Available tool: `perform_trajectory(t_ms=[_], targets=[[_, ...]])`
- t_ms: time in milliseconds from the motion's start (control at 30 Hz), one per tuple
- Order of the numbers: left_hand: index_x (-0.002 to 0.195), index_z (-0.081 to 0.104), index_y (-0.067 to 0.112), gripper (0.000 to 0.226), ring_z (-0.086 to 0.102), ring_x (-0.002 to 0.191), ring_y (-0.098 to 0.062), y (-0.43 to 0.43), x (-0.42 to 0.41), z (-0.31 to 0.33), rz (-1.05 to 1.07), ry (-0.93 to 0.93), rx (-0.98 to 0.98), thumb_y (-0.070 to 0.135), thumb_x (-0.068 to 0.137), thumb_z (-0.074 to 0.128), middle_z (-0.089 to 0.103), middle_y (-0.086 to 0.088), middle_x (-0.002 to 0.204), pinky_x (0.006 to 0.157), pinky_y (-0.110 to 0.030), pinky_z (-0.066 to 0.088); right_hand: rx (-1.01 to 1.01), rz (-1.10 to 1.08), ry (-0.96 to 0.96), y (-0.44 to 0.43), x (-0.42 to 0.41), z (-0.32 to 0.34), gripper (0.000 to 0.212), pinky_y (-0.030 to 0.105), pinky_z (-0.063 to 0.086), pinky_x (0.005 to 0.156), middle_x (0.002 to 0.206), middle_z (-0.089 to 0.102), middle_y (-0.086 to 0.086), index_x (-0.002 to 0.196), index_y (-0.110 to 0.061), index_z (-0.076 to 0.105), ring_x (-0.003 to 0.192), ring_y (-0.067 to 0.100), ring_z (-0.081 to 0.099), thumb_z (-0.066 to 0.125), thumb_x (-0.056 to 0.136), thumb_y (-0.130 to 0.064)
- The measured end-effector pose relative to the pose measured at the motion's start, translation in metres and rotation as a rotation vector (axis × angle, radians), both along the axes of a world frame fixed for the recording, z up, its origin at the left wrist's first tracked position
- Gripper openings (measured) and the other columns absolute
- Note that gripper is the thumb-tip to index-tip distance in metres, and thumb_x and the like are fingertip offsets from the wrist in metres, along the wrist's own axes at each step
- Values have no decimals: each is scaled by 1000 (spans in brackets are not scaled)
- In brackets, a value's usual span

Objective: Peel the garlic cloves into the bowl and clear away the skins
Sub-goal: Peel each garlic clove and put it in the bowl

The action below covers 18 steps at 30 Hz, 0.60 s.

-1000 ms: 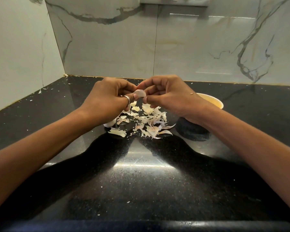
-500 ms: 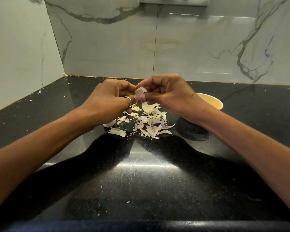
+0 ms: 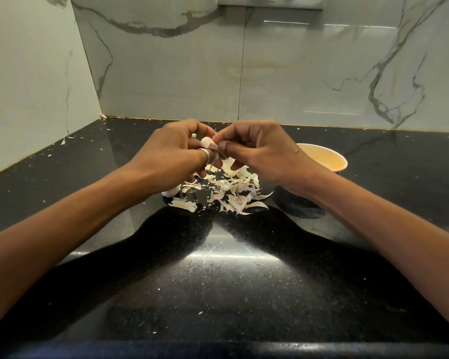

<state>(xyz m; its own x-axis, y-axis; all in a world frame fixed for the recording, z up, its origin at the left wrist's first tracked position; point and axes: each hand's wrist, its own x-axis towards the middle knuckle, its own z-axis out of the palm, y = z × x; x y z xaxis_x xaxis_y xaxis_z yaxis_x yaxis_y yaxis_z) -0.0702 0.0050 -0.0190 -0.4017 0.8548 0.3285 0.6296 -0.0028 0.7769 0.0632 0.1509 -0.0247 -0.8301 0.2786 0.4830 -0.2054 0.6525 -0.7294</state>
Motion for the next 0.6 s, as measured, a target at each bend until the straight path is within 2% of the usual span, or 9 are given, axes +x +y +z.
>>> perform_trajectory(t_ms=[67, 167, 300, 433, 600], targets=[[113, 64, 21, 30, 67, 64, -11, 1, 1, -2, 8, 16, 19, 0, 93, 58, 77, 0, 85, 53, -23, 51, 13, -34, -7, 2, -1, -1, 13, 29, 59, 70, 89, 77, 15, 107, -1, 73, 85, 32, 74, 64, 99, -3], [110, 70, 19, 27, 70, 64, -13, 1, 4, -5, 24, 20, 24, 1, 94, 57, 76, -4, 79, 53, -24, 53, -14, -51, -44, -2, -2, -4, 13, 27, 60, 71, 89, 77, 14, 108, -1, 72, 83, 28, 76, 66, 96, 1], [106, 74, 15, 22, 70, 64, -12, 2, 4, -5, 38, 26, 7, 4, 96, 58, 76, -8, 80, 53, -21, 53, -41, -78, -88, -2, -2, -4, 16, 43, 63, 85, 90, 78, 10, 108, -5, 71, 86, 26, 77, 69, 93, 1], [102, 76, 15, 20, 72, 67, -14, 2, 3, -4, 50, 46, -11, 7, 97, 58, 77, -6, 82, 55, -22, 56, -48, -93, -92, -3, -1, -3, 19, 49, 61, 90, 90, 78, 9, 107, -10, 70, 88, 27, 77, 73, 90, -2], [95, 77, 19, 21, 74, 69, -18, 2, 3, -5, 78, 79, -37, 11, 97, 57, 76, -3, 78, 56, -25, 59, 18, -91, -112, -4, -3, -3, 34, 52, 58, 93, 91, 78, 6, 121, -15, 67, 87, 22, 77, 75, 89, -9]])
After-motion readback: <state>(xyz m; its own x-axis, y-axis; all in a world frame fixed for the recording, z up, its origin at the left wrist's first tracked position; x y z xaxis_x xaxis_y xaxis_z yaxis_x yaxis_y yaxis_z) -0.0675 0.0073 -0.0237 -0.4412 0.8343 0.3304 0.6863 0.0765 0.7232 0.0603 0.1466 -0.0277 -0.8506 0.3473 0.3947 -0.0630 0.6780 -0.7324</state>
